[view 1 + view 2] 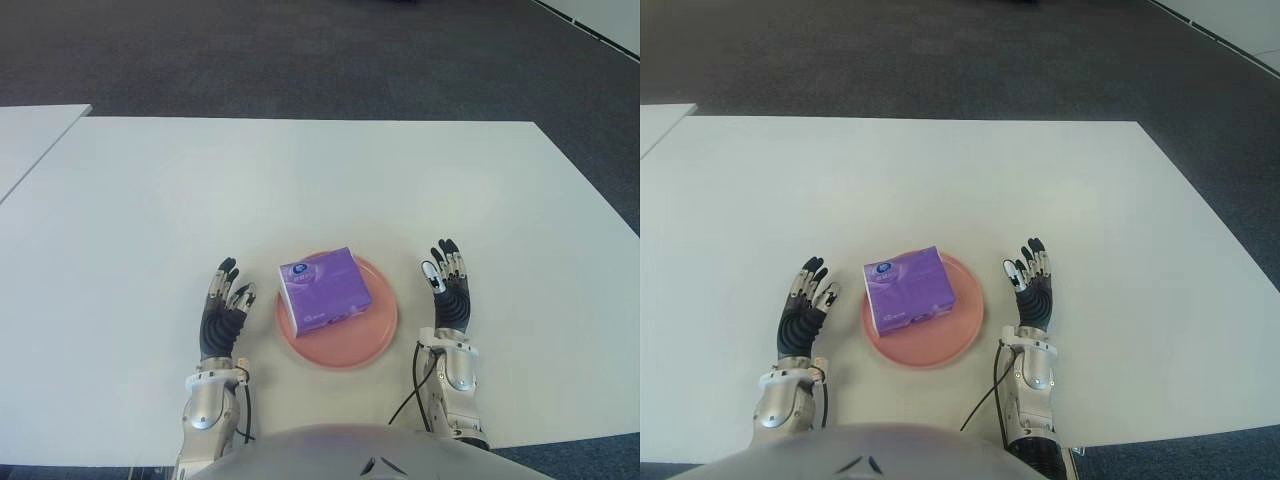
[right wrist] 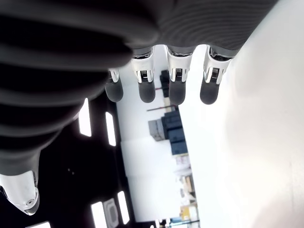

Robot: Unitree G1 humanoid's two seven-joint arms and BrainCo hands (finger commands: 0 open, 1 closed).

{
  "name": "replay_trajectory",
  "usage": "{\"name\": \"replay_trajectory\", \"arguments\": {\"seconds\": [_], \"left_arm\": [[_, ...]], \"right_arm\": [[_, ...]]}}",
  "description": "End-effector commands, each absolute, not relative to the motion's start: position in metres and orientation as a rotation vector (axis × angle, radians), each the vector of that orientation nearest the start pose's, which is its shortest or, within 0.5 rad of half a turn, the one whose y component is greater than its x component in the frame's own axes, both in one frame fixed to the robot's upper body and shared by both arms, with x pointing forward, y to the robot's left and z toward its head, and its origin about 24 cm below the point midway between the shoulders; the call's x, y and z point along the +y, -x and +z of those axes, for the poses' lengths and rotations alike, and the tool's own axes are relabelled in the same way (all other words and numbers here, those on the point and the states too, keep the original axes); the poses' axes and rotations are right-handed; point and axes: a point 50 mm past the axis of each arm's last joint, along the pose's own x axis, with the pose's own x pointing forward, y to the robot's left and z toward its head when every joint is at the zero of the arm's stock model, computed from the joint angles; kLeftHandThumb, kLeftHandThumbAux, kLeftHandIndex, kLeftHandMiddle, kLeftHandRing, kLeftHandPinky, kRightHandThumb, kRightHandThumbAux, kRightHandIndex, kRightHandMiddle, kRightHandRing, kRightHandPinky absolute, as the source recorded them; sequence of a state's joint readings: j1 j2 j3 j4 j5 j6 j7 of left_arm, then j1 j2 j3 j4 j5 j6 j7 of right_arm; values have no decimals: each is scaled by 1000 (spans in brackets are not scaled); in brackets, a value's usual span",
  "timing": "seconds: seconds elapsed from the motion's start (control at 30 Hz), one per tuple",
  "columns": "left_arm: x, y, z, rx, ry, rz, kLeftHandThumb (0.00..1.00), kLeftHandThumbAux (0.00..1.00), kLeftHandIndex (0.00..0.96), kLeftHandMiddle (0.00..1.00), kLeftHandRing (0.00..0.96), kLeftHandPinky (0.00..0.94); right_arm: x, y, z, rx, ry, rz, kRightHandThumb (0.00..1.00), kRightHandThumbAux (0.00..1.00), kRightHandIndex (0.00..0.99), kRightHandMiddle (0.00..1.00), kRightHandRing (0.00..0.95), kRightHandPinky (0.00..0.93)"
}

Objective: Put the tissue paper into the plate.

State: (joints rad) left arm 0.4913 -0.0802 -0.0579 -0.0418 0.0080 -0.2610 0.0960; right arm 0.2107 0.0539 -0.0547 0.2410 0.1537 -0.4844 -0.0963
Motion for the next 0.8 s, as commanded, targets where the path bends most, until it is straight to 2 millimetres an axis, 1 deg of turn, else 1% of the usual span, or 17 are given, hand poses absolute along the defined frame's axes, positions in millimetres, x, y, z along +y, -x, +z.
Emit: {"name": "replay_trajectory", "arguments": {"seconds": [0.03, 0.2, 0.47, 0.8], "left_arm": [[148, -134, -35, 274, 50, 198, 54, 686, 31, 30, 19, 14], [148, -133, -37, 269, 33, 191, 56, 688, 28, 15, 4, 2], [146, -133, -40, 262, 28, 202, 69, 683, 24, 4, 0, 0], [143, -133, -43, 242, 58, 207, 81, 667, 24, 10, 0, 2]], "right_arm": [[-162, -166, -45, 133, -247, -347, 267, 557, 72, 103, 82, 87], [-163, -164, -45, 124, -230, -327, 267, 552, 68, 96, 70, 67], [-167, -162, -47, 141, -225, -286, 261, 541, 64, 92, 68, 75], [-174, -159, -48, 162, -132, -157, 186, 523, 52, 71, 48, 61]]}}
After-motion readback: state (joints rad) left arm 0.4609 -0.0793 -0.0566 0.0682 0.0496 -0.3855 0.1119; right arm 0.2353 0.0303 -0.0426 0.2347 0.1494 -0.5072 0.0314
